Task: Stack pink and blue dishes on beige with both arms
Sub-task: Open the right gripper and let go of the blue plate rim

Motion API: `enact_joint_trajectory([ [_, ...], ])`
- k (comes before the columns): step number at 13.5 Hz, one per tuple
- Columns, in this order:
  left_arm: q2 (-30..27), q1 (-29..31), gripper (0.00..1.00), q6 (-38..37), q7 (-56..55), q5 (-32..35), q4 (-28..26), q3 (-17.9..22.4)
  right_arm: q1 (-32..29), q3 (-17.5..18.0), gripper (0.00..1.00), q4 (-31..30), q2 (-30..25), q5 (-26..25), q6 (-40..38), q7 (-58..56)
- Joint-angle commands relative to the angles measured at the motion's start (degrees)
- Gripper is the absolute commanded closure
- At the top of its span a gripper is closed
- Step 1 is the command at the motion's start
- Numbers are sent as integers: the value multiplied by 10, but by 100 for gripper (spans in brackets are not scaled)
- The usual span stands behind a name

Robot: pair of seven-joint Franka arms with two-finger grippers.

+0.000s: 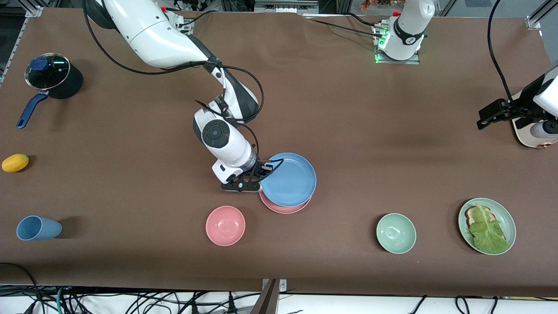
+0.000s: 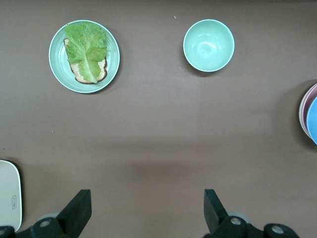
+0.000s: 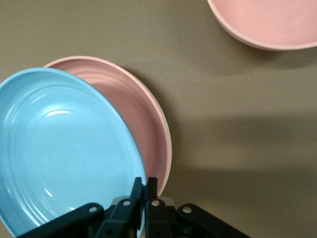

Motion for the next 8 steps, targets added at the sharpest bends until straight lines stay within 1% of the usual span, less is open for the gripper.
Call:
enact_joint_trajectory([
  [1, 4, -2, 0, -1, 12, -5, 10, 4, 5, -4, 100, 18, 7, -13, 3, 7],
  [8, 7, -6, 0, -1, 13, -4, 10, 4, 5, -4, 100, 17, 7, -14, 3, 8],
])
